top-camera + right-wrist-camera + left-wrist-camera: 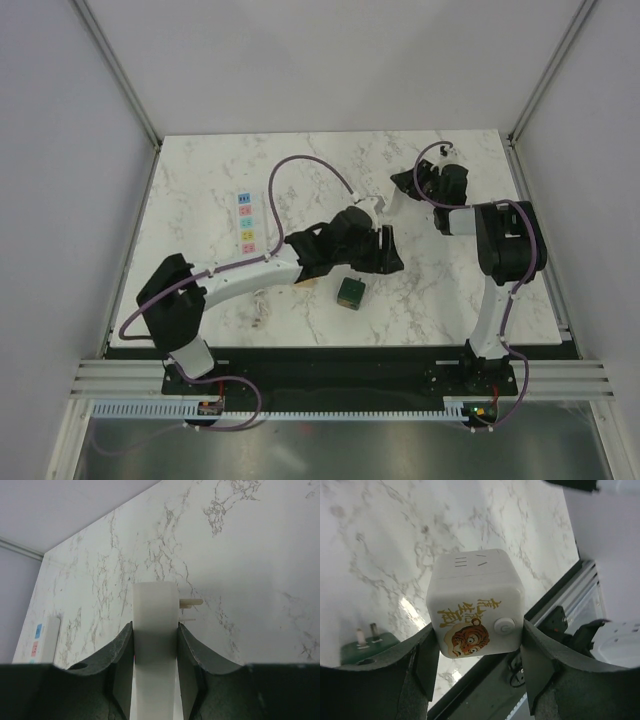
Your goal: Pull the plug off the socket
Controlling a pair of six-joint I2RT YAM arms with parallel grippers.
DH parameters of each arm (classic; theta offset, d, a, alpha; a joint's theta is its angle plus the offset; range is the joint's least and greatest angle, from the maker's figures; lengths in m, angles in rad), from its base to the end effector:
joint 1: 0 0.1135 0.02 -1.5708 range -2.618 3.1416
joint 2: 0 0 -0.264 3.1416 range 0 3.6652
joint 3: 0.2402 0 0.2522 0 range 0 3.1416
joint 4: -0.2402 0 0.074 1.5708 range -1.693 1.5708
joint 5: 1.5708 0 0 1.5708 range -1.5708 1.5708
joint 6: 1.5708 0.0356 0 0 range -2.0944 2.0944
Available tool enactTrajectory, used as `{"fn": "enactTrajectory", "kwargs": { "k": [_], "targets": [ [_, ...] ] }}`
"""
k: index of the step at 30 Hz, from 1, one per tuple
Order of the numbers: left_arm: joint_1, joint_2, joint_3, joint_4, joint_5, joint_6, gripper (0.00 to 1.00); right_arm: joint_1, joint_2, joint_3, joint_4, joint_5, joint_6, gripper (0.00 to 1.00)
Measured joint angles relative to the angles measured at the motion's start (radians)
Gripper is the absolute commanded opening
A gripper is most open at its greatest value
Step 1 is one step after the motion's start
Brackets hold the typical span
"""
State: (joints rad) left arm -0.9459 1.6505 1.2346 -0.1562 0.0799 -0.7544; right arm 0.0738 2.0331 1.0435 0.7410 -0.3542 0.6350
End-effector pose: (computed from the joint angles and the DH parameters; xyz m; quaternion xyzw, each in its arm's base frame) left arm 0.2208 -0.3110 0.2733 0.1029 0.8713 -0.3827 0.2894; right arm 0.4244 0.0438 0.1516 0.1112 0.7765 0.3402 0.5186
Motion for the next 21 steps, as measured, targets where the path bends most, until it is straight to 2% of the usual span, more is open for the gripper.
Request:
{"fn": "enactTrajectory", "kwargs": {
  "k": [3,7,11,17,19,21],
  "targets": [
    [-0.094,0.033,-0.002,-0.004,-0.056,0.011,0.02,-0.006,0.014,0.013,-0.002,-0.016,0.018,0.21],
    [-0.174,0.123,-0.001,-0.005,-0.156,0.024,0.02,-0.006,0.014,0.013,-0.005,-0.021,0.024,0.26],
    [-0.197,0.241,0.010,-0.005,-0.201,0.045,0.02,-0.008,0.014,0.013,-0.008,-0.031,0.026,0.29],
    [-0.206,0.272,0.017,0.061,-0.269,0.071,0.02,-0.014,0.014,0.013,-0.009,-0.039,0.034,0.33],
    [-0.207,0.282,0.017,0.082,-0.288,0.078,0.10,-0.015,0.015,0.013,-0.009,-0.042,0.036,0.34],
    [-0.208,0.290,0.017,0.097,-0.303,0.085,0.29,-0.018,0.018,0.013,-0.008,-0.047,0.043,0.35]
  ]
}}
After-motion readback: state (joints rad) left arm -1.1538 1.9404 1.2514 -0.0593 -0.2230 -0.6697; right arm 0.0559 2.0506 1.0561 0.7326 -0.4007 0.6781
